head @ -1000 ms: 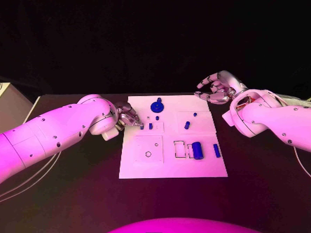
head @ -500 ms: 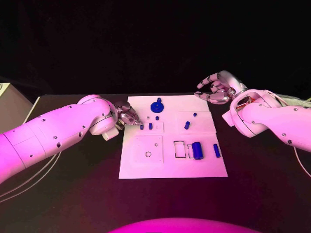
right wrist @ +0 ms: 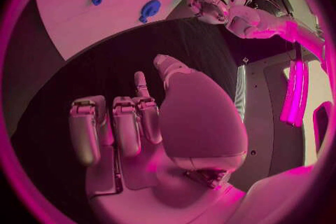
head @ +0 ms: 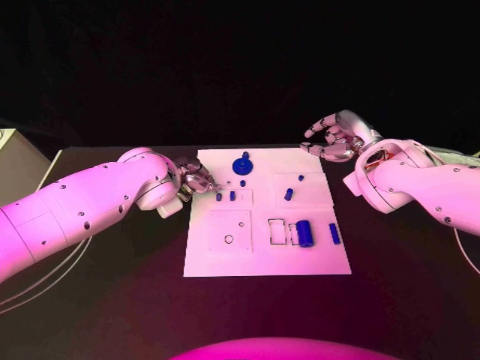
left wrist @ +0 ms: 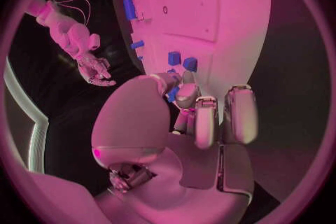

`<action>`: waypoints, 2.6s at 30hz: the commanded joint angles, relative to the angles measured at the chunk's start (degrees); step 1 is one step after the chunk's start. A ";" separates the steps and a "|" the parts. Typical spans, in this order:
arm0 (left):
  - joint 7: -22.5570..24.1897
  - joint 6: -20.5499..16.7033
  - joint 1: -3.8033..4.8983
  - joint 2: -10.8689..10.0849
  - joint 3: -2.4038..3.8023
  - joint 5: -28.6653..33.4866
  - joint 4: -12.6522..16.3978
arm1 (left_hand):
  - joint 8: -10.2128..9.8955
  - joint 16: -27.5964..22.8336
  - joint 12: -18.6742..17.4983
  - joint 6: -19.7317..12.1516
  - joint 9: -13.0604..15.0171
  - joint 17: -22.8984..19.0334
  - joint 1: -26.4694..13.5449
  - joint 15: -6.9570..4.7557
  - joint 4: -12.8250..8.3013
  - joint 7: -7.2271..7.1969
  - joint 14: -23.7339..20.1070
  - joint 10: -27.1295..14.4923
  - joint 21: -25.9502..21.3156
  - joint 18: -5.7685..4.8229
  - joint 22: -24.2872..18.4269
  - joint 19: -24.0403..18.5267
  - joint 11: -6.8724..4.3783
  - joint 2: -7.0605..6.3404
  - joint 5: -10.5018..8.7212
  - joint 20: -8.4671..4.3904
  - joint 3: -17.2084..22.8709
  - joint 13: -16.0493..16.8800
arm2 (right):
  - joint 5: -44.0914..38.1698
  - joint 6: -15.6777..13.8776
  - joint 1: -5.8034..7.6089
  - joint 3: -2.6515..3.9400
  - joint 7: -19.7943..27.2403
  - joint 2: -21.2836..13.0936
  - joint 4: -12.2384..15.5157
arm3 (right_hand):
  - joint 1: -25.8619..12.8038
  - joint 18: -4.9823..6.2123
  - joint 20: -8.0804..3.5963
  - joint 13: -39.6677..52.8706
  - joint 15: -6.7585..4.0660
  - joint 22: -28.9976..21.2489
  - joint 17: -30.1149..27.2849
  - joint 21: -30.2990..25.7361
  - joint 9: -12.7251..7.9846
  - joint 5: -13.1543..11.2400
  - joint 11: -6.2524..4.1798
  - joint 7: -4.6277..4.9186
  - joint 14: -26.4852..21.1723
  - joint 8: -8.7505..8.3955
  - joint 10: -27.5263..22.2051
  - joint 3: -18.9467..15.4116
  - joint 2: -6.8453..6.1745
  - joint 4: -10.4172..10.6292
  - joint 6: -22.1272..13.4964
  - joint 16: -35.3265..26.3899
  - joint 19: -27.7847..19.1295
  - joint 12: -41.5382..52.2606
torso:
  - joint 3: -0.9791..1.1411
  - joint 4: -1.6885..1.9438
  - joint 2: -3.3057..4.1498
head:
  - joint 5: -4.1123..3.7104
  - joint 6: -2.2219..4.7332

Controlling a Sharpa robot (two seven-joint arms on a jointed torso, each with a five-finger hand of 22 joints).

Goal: Assemble the parts on the task board

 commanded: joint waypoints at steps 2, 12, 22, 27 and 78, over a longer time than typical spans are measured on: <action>1.00 -1.59 -0.14 -0.65 0.07 2.63 1.12 | -0.77 0.19 -0.43 0.68 -1.20 15.09 -6.52 0.68 0.11 0.38 5.96 -0.57 -0.59 0.44 -0.38 -0.15 0.32 -2.05 -0.16 0.54 -4.02 -0.42 | -0.68 0.25 -0.06 0.02 0.43 -0.09 0.08 | -0.51 -0.83 -0.27 12.67 -0.36 13.72 14.80 -0.36 0.24 0.42 -0.28 0.09 5.79 0.43 2.91 0.50 -0.17 -0.08 -0.45 0.24 5.36 0.02 | 0.01 0.03 -0.02 | -0.10 0.12; -2.07 -0.05 -0.54 -1.51 0.09 -0.60 2.79 | -1.01 0.19 -0.22 0.72 -1.93 15.09 -9.51 0.75 0.15 0.45 5.96 -0.60 -0.60 0.42 -0.29 -0.03 0.41 -3.05 -0.10 0.60 -7.80 -0.32 | -0.68 0.27 -0.10 0.02 0.38 -0.27 0.10 | -0.51 -0.83 -0.27 12.67 -0.36 13.72 14.80 -0.36 0.24 0.42 -0.28 0.09 5.79 0.43 2.91 0.50 -0.17 -0.08 -0.45 0.24 5.36 0.02 | 0.01 0.04 0.07 | -0.11 0.13; -4.58 0.65 -0.62 -0.94 0.09 -4.63 2.27 | -0.34 0.19 0.19 1.31 -1.92 15.09 -7.63 0.47 -0.07 0.00 5.96 -0.23 -0.31 0.32 0.19 0.34 0.03 -2.33 0.27 0.43 -8.25 0.10 | -0.68 0.33 -0.11 0.02 0.33 -0.27 0.07 | -0.51 -0.83 -0.27 12.67 -0.36 13.72 14.80 -0.36 0.24 0.42 -0.28 0.09 5.79 0.43 2.91 0.50 -0.17 -0.08 -0.45 0.24 5.36 0.02 | 0.07 0.04 0.05 | -0.05 0.04; -5.00 0.76 -0.63 -0.59 0.10 -5.43 1.86 | -0.26 0.19 0.25 1.33 -1.90 15.09 -7.37 0.44 -0.09 -0.03 5.96 -0.19 -0.27 0.30 0.26 0.39 -0.01 -2.36 0.29 0.41 -8.31 0.17 | -0.68 0.34 -0.11 0.02 0.32 -0.26 0.07 | -0.51 -0.83 -0.27 12.67 -0.36 13.72 14.80 -0.36 0.24 0.42 -0.28 0.09 5.79 0.43 2.91 0.50 -0.17 -0.08 -0.45 0.24 5.36 0.02 | 0.05 0.02 0.07 | -0.07 0.02; -6.41 3.52 -1.14 1.82 -0.28 -5.28 0.16 | 3.61 0.19 0.51 0.41 -2.42 15.09 3.94 -0.53 -3.13 -1.04 5.96 0.17 0.42 0.01 1.68 1.19 -1.05 -6.03 1.48 -0.55 12.13 0.18 | -0.69 0.61 -0.11 0.02 0.23 -0.13 0.30 | -0.60 -0.84 -0.28 12.72 -0.37 13.73 14.76 -0.34 0.32 0.43 -0.28 0.09 5.78 0.44 2.98 0.58 -0.20 -0.06 -0.48 0.22 5.37 0.09 | 0.04 -0.04 0.00 | -0.25 -0.51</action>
